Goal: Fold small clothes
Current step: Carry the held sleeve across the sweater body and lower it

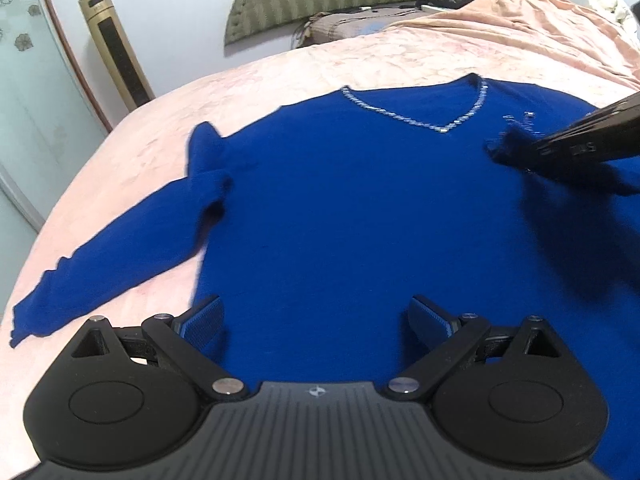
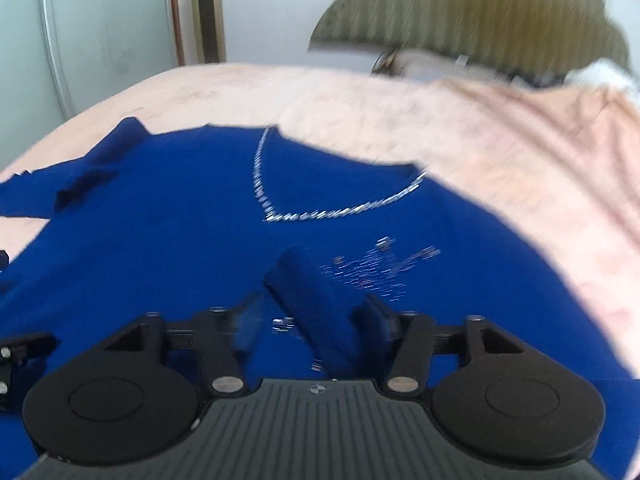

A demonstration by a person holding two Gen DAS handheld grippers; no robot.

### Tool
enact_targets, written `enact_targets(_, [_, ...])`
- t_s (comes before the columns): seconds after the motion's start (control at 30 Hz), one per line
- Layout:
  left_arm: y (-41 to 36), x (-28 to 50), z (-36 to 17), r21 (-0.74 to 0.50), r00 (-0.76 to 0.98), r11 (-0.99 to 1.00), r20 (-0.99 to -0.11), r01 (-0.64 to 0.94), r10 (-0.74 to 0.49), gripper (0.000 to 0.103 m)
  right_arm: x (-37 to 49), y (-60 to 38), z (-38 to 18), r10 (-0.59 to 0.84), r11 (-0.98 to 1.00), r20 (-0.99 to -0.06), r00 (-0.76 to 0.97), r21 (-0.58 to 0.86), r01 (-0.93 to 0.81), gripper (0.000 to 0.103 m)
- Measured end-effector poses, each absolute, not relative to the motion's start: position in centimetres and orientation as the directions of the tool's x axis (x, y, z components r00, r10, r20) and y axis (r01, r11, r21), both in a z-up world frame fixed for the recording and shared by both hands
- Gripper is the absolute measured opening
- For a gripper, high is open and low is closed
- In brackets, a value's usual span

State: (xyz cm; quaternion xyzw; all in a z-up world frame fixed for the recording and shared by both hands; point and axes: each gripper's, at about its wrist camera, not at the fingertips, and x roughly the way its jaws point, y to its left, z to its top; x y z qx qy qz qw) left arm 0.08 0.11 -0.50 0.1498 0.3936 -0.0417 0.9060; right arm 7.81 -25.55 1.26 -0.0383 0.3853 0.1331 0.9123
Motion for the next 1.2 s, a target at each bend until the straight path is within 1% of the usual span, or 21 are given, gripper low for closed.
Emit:
enact_targets(0.03, [0.5, 0.2, -0.5, 0.243, 0.688, 0.953, -0.724, 0.184, 0.052, 0.099, 8.0, -24.9, 1.0, 0.214, 0.961, -0.718, 0.662, 0.032, -0.276, 0.005])
enact_targets(0.1, [1.4, 0.8, -0.7, 0.242, 0.681, 0.957, -0.729, 0.157, 0.072, 0.099, 7.0, -24.1, 2.1, 0.200, 0.955, -0.687, 0.699, -0.022, -0.294, 0.005])
enact_targets(0.17, [2.3, 1.4, -0.8, 0.216, 0.667, 0.967, -0.741, 0.137, 0.071, 0.099, 6.5, -24.7, 3.9, 0.131, 0.968, -0.624, 0.770, -0.087, -0.235, 0.005])
enact_targets(0.23, [3.1, 1.7, -0.6, 0.191, 0.663, 0.973, -0.746, 0.126, 0.060, 0.099, 6.4, -26.9, 6.5, 0.005, 0.993, -0.538, 0.843, -0.096, -0.067, 0.005])
enact_targets(0.3, [3.7, 1.8, -0.4, 0.192, 0.671, 0.974, -0.738, 0.117, 0.065, 0.099, 5.7, -30.0, 9.7, -0.208, 0.978, -0.414, 0.886, -0.100, 0.183, 0.005])
enact_targets(0.37, [4.3, 1.7, -0.3, 0.203, 0.681, 0.973, -0.728, 0.106, 0.078, 0.099, 4.1, -33.1, 12.9, -0.421, 0.902, -0.277, 0.864, -0.033, 0.430, 0.007])
enact_targets(0.4, [4.5, 1.8, -0.3, 0.208, 0.683, 0.973, -0.725, 0.099, 0.085, 0.099, 3.1, -33.8, 14.2, -0.504, 0.857, -0.214, 0.837, -0.003, 0.516, 0.008])
enact_targets(0.43, [4.8, 1.9, -0.4, 0.209, 0.684, 0.974, -0.724, 0.091, 0.091, 0.099, 2.3, -34.0, 15.2, -0.559, 0.824, -0.155, 0.815, 0.013, 0.567, 0.008])
enact_targets(0.5, [5.4, 2.3, -0.5, 0.201, 0.679, 0.976, -0.728, 0.080, 0.094, 0.099, 1.2, -32.1, 16.8, -0.579, 0.815, -0.052, 0.813, -0.003, 0.580, 0.008])
enact_targets(0.57, [5.9, 2.6, -0.7, 0.189, 0.671, 0.979, -0.736, 0.071, 0.093, 0.099, 2.1, -27.9, 16.7, -0.516, 0.852, -0.008, 0.856, -0.104, 0.513, 0.008])
enact_targets(0.63, [6.3, 2.5, -0.7, 0.183, 0.667, 0.981, -0.739, 0.067, 0.092, 0.099, 3.9, -23.0, 15.3, -0.407, 0.894, -0.021, 0.913, -0.211, 0.394, 0.008])
enact_targets(0.67, [6.4, 2.5, -0.7, 0.184, 0.668, 0.981, -0.739, 0.068, 0.093, 0.099, 4.7, -20.9, 14.4, -0.343, 0.918, -0.053, 0.938, -0.231, 0.322, 0.008])
enact_targets(0.73, [6.7, 2.2, -0.6, 0.196, 0.673, 0.978, -0.733, 0.067, 0.100, 0.099, 6.9, -16.2, 11.9, -0.206, 0.955, -0.148, 0.967, -0.249, 0.165, 0.008])
enact_targets(0.8, [7.2, 2.0, -0.7, 0.209, 0.673, 0.976, -0.730, 0.060, 0.115, 0.099, 8.7, -11.7, 9.0, -0.088, 0.962, -0.225, 0.970, -0.273, 0.024, 0.007])
enact_targets(0.9, [8.1, 2.2, -0.8, 0.209, 0.667, 0.977, -0.734, 0.038, 0.131, 0.099, 10.2, -5.6, 5.0, 0.047, 0.949, -0.342, 0.939, -0.278, -0.149, 0.007])
enact_targets(0.97, [8.7, 2.4, -1.0, 0.203, 0.657, 0.979, -0.741, 0.022, 0.139, 0.099, 10.7, -2.5, 3.4, 0.108, 0.947, -0.396, 0.912, -0.237, -0.215, 0.007])
enact_targets(1.03, [9.2, 2.7, -1.1, 0.198, 0.648, 0.980, -0.748, 0.012, 0.143, 0.099, 10.9, -0.8, 2.7, 0.138, 0.945, -0.427, 0.894, -0.213, -0.248, 0.007])
enact_targets(1.2, [9.7, 2.8, -1.1, 0.194, 0.651, 0.981, -0.745, 0.005, 0.144, 0.099, 10.1, 1.4, 2.3, 0.170, 0.950, -0.470, 0.866, -0.154, -0.271, 0.007])
